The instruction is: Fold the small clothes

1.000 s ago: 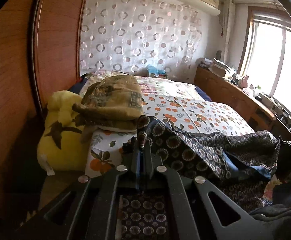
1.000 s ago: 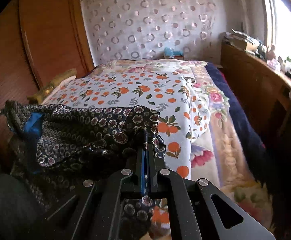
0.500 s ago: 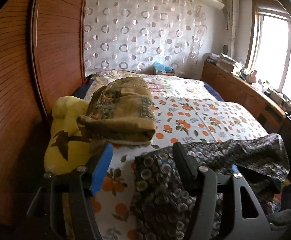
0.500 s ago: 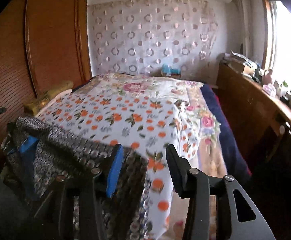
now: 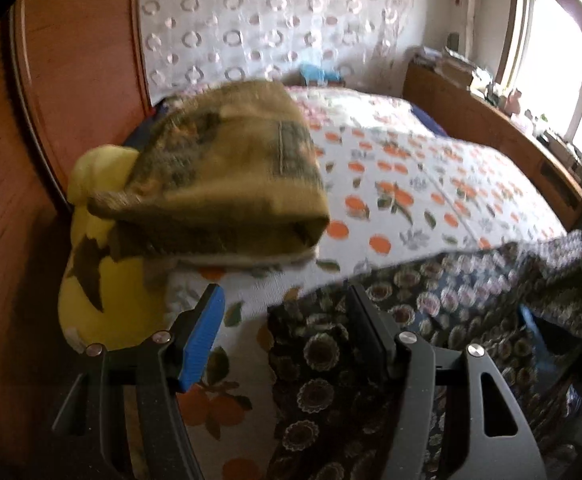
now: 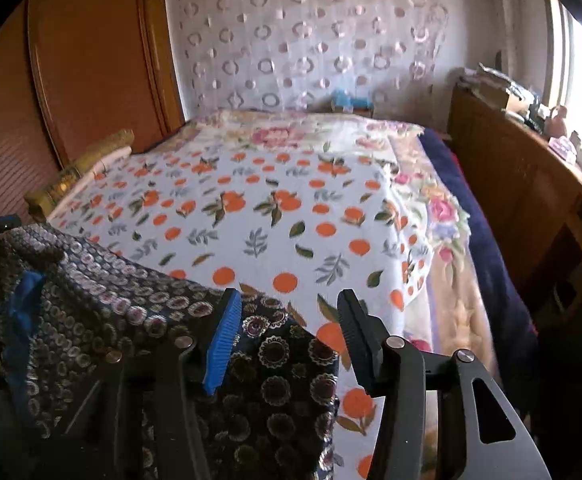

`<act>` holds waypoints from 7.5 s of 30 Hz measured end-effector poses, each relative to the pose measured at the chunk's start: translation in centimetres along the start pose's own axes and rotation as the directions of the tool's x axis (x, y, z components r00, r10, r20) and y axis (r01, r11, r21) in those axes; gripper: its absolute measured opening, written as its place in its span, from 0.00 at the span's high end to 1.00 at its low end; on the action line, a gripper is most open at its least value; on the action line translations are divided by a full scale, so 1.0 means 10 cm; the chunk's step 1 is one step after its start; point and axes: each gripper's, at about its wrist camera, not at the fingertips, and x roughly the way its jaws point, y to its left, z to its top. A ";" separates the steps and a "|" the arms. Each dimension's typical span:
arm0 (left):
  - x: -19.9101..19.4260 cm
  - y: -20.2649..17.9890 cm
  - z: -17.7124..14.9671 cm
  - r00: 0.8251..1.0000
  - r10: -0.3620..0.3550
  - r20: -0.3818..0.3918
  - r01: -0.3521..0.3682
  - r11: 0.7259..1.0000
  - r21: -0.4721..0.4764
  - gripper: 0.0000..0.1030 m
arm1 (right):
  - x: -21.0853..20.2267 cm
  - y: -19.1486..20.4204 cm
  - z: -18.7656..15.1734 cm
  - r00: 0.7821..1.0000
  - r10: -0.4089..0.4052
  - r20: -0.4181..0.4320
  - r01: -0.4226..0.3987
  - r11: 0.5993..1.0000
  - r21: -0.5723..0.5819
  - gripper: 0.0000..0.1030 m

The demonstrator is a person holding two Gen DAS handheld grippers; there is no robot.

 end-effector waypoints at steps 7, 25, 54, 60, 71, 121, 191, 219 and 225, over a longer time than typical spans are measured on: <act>0.12 -0.02 -0.17 0.998 -0.023 -0.063 0.023 1.000 -0.006 0.38 | 0.26 -0.09 0.05 0.997 -0.019 -0.071 0.020 1.000 0.017 0.41; 0.11 -0.16 -0.20 0.996 -0.054 -0.072 0.057 0.997 0.050 0.49 | 0.47 -0.07 0.04 0.990 0.011 -0.139 -0.015 1.000 -0.025 0.39; -1.10 -0.49 0.96 0.930 -0.090 0.357 0.050 0.992 0.120 0.93 | -0.75 0.27 0.92 0.978 0.052 0.204 0.005 0.963 -0.269 0.92; -1.09 -0.30 1.49 0.913 -0.042 0.405 0.012 0.997 0.076 0.93 | -0.89 0.23 1.46 0.958 -0.006 0.287 0.080 0.966 -0.245 0.92; -0.03 -0.04 1.60 0.977 0.031 0.211 -0.036 0.999 0.020 0.58 | 0.05 0.28 1.58 0.982 -0.150 0.111 0.157 0.986 -0.061 0.43; 0.12 -0.17 0.43 0.996 -0.045 0.071 0.042 0.998 0.043 0.95 | -0.27 -0.50 1.43 0.996 0.049 0.079 -0.057 0.993 0.108 0.99; -0.73 0.04 -0.37 0.983 -0.040 0.178 0.044 0.999 -0.020 0.50 | -0.71 -0.25 0.94 1.000 -0.010 -0.010 0.010 1.000 0.010 0.51; -0.51 -0.06 -0.64 0.992 -0.048 0.113 0.052 0.998 -0.033 0.27 | 0.67 -0.39 1.80 0.988 -0.145 -0.050 0.147 0.989 0.035 0.64; -0.51 -0.09 -0.63 0.993 -0.041 0.112 0.045 0.998 -0.031 0.27 | 0.29 0.01 1.66 0.993 -0.120 -0.008 0.119 0.991 -0.054 0.43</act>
